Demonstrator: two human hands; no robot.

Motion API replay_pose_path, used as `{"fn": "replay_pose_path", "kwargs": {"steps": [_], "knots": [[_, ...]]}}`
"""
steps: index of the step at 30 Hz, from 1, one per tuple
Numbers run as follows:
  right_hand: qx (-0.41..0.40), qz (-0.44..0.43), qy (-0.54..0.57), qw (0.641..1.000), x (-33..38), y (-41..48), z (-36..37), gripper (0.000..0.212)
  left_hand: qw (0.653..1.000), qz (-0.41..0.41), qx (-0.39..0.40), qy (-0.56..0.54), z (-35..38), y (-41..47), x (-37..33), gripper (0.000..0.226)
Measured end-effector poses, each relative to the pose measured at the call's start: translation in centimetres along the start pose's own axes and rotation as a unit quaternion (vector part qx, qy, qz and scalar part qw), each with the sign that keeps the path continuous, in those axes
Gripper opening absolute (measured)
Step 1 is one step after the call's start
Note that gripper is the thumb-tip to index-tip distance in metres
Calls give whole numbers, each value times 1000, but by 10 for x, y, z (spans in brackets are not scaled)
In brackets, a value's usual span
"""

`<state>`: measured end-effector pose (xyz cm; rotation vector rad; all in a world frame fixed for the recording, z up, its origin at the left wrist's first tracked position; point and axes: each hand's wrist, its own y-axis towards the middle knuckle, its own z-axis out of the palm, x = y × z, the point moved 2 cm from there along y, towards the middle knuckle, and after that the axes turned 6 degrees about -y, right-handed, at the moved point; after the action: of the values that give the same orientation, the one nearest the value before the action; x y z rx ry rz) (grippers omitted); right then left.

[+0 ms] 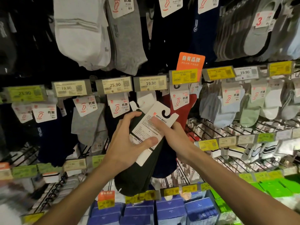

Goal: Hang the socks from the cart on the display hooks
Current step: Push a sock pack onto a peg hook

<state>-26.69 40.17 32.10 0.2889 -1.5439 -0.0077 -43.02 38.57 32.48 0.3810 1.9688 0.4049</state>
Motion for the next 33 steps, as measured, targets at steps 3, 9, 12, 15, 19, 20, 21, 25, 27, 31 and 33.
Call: {"fn": "replay_pose_path", "kwargs": {"steps": [3,9,12,15,19,20,21,25,27,31,33], "knots": [[26,57,5,998,-13,-7,-2,44,999,-41,17,-31,-2,-8,7,65],[14,83,14,996,-31,-16,3,39,983,-146,-1,-111,-9,-21,32,58],[2,81,-5,997,-35,-18,8,25,970,-190,-27,-146,-15,-25,45,72],[-2,67,-22,997,-37,-20,16,21,969,-194,-30,-150,-20,-29,52,81],[-14,50,3,999,-36,-21,29,21,984,-139,-45,-98,-19,-38,51,57],[-17,45,7,999,-37,-21,34,23,986,-130,-38,-96,-17,-41,48,49],[-18,39,8,999,-37,-22,39,26,985,-130,-28,-108,-15,-44,44,47],[-8,-4,-17,1000,-35,-23,60,41,969,-153,-6,-192,-10,-50,35,72],[0,-19,-27,999,-33,-24,67,45,962,-172,-13,-213,-13,-50,39,76],[14,-8,-21,1000,-31,-24,73,39,921,-224,-14,-317,-30,-54,46,56],[21,12,-13,1000,-29,-24,75,27,887,-258,-13,-384,-40,-55,46,39]]}}
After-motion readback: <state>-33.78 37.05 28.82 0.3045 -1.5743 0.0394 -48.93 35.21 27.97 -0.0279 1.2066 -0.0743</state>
